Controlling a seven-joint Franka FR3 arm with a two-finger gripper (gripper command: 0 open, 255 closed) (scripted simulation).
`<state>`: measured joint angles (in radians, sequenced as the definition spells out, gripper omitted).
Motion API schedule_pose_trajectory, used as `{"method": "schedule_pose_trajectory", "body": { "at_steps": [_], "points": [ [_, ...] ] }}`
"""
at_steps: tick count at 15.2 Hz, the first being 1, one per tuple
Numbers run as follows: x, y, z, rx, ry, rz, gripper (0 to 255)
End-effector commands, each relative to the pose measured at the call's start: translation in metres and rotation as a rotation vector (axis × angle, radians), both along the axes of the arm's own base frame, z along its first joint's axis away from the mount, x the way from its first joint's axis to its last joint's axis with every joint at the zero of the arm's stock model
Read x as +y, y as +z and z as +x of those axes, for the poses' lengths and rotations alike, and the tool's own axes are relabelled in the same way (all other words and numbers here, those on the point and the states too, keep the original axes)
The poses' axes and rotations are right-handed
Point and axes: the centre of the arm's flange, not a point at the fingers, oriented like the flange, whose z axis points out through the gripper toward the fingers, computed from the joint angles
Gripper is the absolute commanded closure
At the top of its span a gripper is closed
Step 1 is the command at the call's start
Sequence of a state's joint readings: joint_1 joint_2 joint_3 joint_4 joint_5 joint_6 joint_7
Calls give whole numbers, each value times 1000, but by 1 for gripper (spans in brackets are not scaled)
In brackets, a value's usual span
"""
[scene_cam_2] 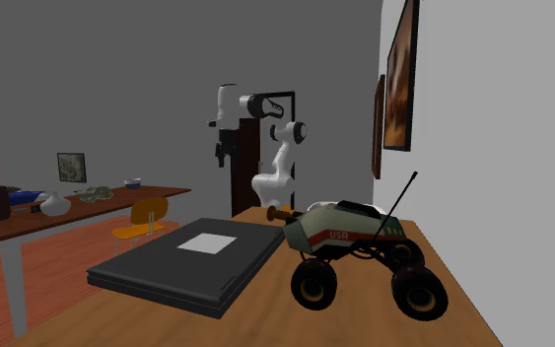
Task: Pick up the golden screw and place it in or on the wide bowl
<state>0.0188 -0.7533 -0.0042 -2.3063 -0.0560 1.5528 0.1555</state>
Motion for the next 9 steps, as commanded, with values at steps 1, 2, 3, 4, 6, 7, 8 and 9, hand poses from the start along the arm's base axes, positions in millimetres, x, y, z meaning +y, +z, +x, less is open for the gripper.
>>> {"method": "schedule_pose_trajectory", "body": {
  "at_steps": [1, 2, 3, 4, 6, 7, 8, 9],
  "points": [
    [0, 0, 0, 0, 0, 0, 0],
    [10, -2, 8, 5, 19, 3, 0],
    [20, -5, 17, 11, 39, 6, 0],
    [30, -7, 25, 16, 58, 9, 0],
    [51, -12, 40, 26, 97, 15, 0],
    [62, -15, 47, 32, 116, 18, 0],
    [73, -17, 54, 37, 135, 21, 0],
    [84, -20, 61, 42, 154, 24, 0]
  ]
}}
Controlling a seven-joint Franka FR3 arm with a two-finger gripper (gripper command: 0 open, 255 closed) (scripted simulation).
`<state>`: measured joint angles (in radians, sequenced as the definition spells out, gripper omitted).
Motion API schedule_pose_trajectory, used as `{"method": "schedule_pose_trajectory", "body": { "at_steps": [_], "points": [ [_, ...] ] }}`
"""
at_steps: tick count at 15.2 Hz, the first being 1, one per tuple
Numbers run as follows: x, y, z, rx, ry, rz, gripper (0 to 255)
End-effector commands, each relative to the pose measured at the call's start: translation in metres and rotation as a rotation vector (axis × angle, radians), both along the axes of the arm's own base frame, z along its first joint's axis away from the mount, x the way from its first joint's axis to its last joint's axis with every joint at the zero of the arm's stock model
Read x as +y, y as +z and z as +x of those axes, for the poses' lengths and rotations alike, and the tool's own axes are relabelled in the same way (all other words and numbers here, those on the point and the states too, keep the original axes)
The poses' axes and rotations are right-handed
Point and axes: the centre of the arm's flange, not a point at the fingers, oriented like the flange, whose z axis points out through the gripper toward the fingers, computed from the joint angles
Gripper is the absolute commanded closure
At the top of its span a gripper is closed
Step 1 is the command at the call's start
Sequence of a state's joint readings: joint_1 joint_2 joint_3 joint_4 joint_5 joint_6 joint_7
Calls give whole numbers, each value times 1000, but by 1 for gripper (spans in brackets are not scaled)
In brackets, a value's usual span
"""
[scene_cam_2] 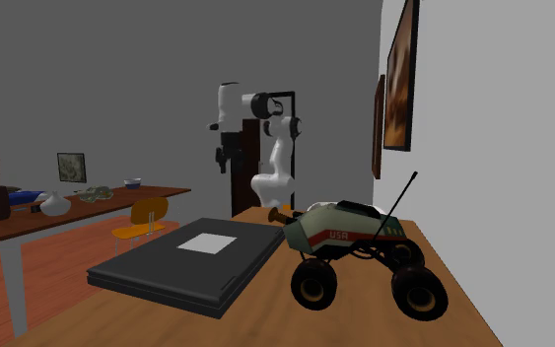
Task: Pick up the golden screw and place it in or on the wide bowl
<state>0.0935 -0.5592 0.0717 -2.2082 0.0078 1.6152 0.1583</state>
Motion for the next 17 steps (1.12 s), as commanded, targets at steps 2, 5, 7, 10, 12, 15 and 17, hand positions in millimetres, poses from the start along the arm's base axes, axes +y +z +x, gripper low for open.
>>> {"method": "schedule_pose_trajectory", "body": {
  "at_steps": [2, 5, 7, 10, 12, 15, 17],
  "points": [
    [37, -8, 19, 16, 58, 10, 0],
    [71, -16, 37, 32, 116, 19, 0],
    [95, -21, 47, 43, 155, 25, 0],
    [131, -28, 62, 59, 213, 34, 0],
    [156, -33, 70, 69, 251, 40, 0],
    [194, -40, 80, 85, 309, 48, 0],
    [219, -44, 86, 96, 348, 54, 0]
  ]
}}
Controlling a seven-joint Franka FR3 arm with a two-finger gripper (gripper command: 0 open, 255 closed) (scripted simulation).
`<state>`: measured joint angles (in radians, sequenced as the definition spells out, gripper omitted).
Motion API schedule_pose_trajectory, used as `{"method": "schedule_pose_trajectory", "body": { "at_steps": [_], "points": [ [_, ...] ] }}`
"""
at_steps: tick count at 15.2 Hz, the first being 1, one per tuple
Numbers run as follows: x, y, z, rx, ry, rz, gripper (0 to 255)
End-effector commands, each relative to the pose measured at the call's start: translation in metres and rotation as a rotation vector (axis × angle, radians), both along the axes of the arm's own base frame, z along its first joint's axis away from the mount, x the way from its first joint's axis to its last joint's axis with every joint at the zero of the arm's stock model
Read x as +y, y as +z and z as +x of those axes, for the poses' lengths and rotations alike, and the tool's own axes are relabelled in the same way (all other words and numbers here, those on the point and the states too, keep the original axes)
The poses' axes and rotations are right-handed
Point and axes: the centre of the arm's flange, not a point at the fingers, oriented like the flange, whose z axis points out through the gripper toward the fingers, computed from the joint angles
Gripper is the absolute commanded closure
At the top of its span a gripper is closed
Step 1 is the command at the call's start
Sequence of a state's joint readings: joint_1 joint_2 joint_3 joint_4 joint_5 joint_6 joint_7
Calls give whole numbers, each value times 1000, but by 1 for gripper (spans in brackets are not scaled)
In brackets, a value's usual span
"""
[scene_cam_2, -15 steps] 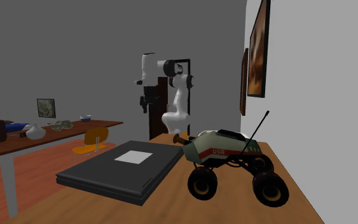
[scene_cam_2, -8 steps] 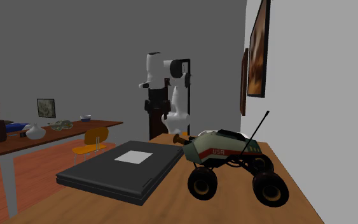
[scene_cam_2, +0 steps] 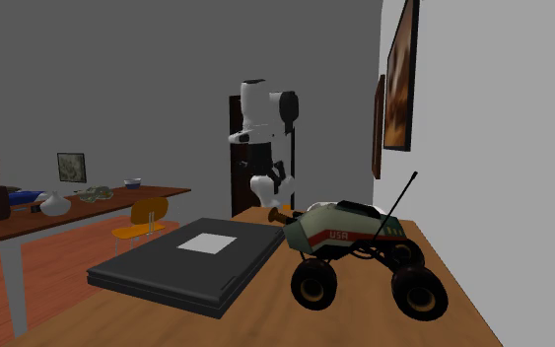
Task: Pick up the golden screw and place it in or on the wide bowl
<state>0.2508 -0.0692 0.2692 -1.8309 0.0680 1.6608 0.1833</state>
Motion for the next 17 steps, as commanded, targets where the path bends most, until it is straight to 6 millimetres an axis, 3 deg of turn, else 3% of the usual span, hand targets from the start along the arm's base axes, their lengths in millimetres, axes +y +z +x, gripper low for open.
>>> {"method": "schedule_pose_trajectory", "body": {
  "at_steps": [1, 4, 11, 17],
  "points": [
    [28, -6, 3, 11, 39, 7, 0],
    [65, -12, 9, 26, 95, 15, 0],
    [65, -49, 4, 26, 95, 15, 0],
    [65, -52, 3, 26, 95, 15, 0]
  ]
}}
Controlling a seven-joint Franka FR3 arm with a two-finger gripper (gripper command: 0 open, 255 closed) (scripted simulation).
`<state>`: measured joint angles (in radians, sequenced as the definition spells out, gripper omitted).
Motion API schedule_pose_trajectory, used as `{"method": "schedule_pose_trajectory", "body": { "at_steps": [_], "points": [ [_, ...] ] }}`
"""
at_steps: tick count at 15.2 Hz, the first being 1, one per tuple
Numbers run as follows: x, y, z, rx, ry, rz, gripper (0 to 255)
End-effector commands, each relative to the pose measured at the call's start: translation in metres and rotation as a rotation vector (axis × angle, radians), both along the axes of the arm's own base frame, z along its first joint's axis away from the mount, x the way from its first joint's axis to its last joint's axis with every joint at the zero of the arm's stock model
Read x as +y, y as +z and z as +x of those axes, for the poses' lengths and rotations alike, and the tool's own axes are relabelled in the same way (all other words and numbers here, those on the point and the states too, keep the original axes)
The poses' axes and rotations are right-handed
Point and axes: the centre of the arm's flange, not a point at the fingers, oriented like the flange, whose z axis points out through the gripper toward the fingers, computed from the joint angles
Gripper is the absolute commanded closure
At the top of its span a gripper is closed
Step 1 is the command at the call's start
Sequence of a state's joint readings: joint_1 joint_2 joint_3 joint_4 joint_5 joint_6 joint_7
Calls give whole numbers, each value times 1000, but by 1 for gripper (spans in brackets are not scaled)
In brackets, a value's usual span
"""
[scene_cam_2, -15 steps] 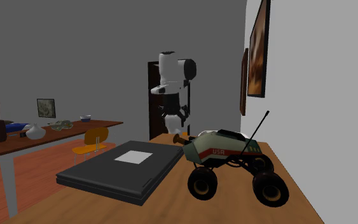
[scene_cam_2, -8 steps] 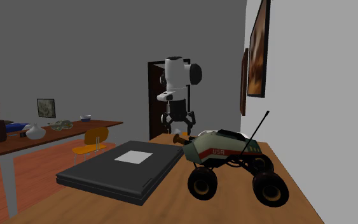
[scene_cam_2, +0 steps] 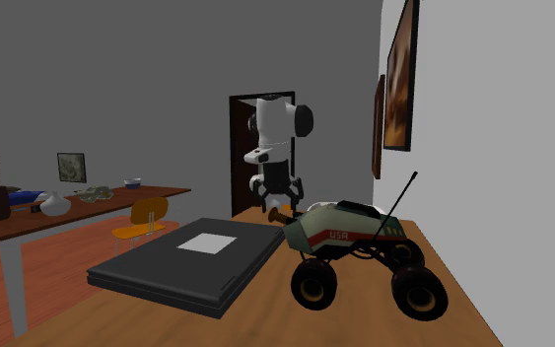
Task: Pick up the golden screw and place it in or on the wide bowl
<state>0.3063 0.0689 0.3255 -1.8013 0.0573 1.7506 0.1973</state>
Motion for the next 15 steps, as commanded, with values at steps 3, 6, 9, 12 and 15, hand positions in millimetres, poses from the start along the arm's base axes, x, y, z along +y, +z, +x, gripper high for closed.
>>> {"method": "schedule_pose_trajectory", "body": {
  "at_steps": [3, 6, 9, 12, 15],
  "points": [
    [0, 0, 0, 0, 0, 0, 0],
    [0, 0, 0, 0, 0, 0, 255],
    [1, 0, 0, 0, 0, 0, 255],
    [1, 1, 0, 0, 0, 0, 255],
    [0, 10, 0, 0, 0, 0, 255]
  ]
}}
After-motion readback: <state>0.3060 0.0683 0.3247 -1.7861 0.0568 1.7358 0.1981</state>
